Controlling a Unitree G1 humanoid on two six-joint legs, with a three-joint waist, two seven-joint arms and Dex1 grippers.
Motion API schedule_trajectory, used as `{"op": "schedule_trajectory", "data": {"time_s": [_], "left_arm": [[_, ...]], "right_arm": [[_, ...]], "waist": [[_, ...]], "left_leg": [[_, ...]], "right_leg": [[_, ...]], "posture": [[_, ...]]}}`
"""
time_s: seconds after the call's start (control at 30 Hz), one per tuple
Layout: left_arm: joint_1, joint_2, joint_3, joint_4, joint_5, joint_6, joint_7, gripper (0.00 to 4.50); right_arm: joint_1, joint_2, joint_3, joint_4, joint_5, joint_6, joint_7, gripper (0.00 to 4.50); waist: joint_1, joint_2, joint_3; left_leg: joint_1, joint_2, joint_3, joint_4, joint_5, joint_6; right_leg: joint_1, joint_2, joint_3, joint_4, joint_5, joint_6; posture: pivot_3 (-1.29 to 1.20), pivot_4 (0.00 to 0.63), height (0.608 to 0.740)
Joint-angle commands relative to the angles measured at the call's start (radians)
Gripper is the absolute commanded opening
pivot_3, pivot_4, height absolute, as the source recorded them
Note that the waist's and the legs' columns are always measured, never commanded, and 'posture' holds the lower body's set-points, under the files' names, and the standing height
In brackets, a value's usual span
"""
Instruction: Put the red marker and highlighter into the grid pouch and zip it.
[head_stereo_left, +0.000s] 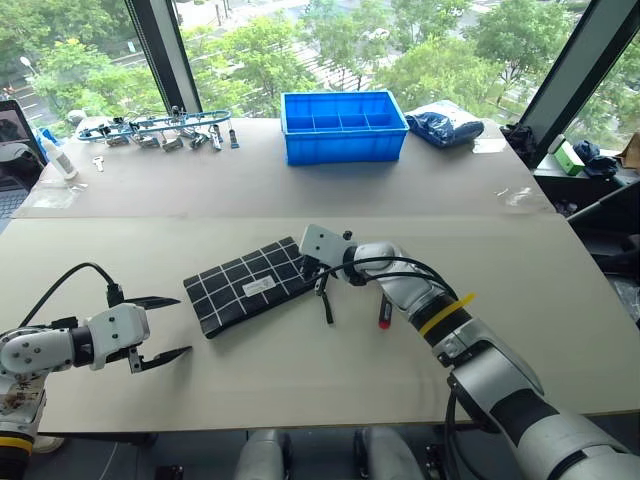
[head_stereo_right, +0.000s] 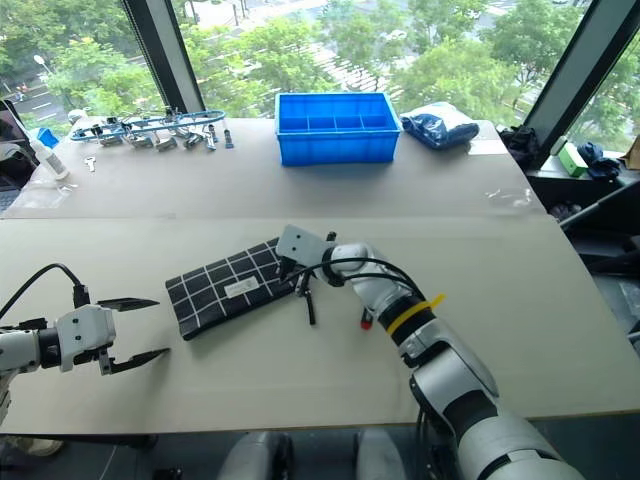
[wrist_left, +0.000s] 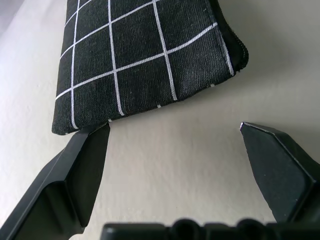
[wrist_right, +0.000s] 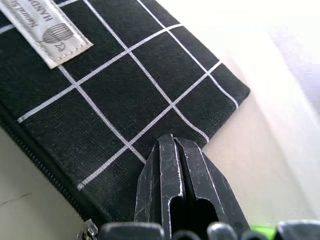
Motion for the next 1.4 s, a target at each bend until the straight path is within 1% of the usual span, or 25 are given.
{"op": "schedule_trajectory", "data": {"time_s": [0.03,0.17,0.27,0.43,0.53,0.63,0.77,0.93,1.1,1.27,1.4], "left_arm": [[-0.026,0.001,-0.017,0.035,0.052,-0.058,0.050,4.50],[-0.098,-0.022,-0.036,0.071,0.080,-0.139,0.105,4.50],[-0.140,-0.034,-0.057,0.092,0.083,-0.166,0.118,4.50],[-0.171,-0.041,-0.097,0.109,0.080,-0.175,0.121,4.50],[-0.182,-0.041,-0.109,0.120,0.074,-0.177,0.123,4.50],[-0.191,-0.039,-0.118,0.128,0.068,-0.175,0.119,4.50],[-0.204,-0.037,-0.124,0.142,0.062,-0.178,0.114,4.50],[-0.216,-0.035,-0.138,0.131,0.056,-0.180,0.098,4.50],[-0.229,-0.046,-0.170,0.082,0.058,-0.171,0.086,4.50],[-0.203,-0.056,-0.227,-0.003,0.072,-0.178,0.062,4.50],[-0.200,-0.048,-0.254,-0.017,0.106,-0.194,0.064,4.50]], "right_arm": [[0.001,-0.024,-0.025,0.011,-0.025,-0.053,0.017,0.04],[0.023,-0.053,-0.045,-0.051,-0.005,-0.063,0.085,0.04],[0.021,-0.061,-0.069,-0.079,0.005,-0.048,0.104,0.04],[-0.001,-0.060,-0.147,-0.132,0.063,0.031,0.148,0.04],[0.018,-0.075,-0.137,-0.136,0.044,0.052,0.175,0.04],[0.071,-0.076,-0.102,-0.156,0.031,0.093,0.211,0.04],[0.109,-0.074,-0.074,-0.121,-0.023,0.080,0.176,0.04],[0.084,-0.078,-0.062,-0.014,-0.094,0.054,0.094,0.04],[0.058,-0.067,-0.097,-0.008,-0.075,0.036,0.090,0.04],[0.053,-0.061,-0.094,0.025,-0.084,0.019,0.088,0.04],[0.055,-0.059,-0.098,0.033,-0.082,0.019,0.091,0.04]], "waist": [[0.000,0.000,0.000],[0.004,0.000,0.000],[-0.001,0.000,0.000],[-0.003,0.000,0.000],[-0.004,0.000,0.000],[-0.003,0.000,0.000],[-0.003,0.000,0.000],[-0.004,0.000,-0.001],[-0.001,-0.001,-0.001],[-0.001,-0.001,-0.001],[-0.001,-0.001,-0.001]], "left_leg": [[0.000,0.000,0.000,0.000,0.000,0.000],[0.000,0.000,0.000,0.000,0.000,0.000],[-0.001,0.000,0.000,0.000,0.000,0.000],[-0.002,0.000,0.000,0.000,0.000,0.000],[-0.002,0.001,0.000,0.000,0.000,0.000],[-0.002,0.001,0.000,0.000,0.000,0.000],[-0.001,0.001,0.001,0.000,0.000,0.000],[0.002,0.001,0.001,0.000,0.000,0.000],[0.002,0.001,0.001,0.000,0.000,0.000],[0.002,0.001,0.001,0.000,0.000,0.000],[0.002,0.001,0.001,0.000,0.000,0.000]], "right_leg": [[0.000,0.000,0.000,0.000,0.000,0.000],[0.000,0.000,0.000,0.001,0.000,0.000],[0.000,0.000,0.000,0.000,0.000,0.000],[-0.002,0.001,0.000,0.001,0.000,0.000],[-0.002,0.001,0.000,0.000,0.000,0.000],[-0.002,0.001,0.000,0.000,0.000,0.000],[-0.001,0.000,0.000,0.001,0.000,0.000],[0.001,0.001,0.000,0.001,0.000,0.000],[0.001,0.000,0.000,0.001,0.000,-0.001],[0.001,0.000,0.000,0.001,0.000,-0.001],[0.001,0.001,0.000,0.002,0.000,-0.001]], "posture": [[0.00,0.150,0.740],[0.00,0.150,0.740],[0.00,0.150,0.740],[0.00,0.150,0.740],[0.00,0.150,0.740],[0.00,0.150,0.740],[0.00,0.150,0.740],[0.00,0.150,0.740],[0.00,0.150,0.740],[0.00,0.150,0.740],[0.00,0.150,0.740]]}}
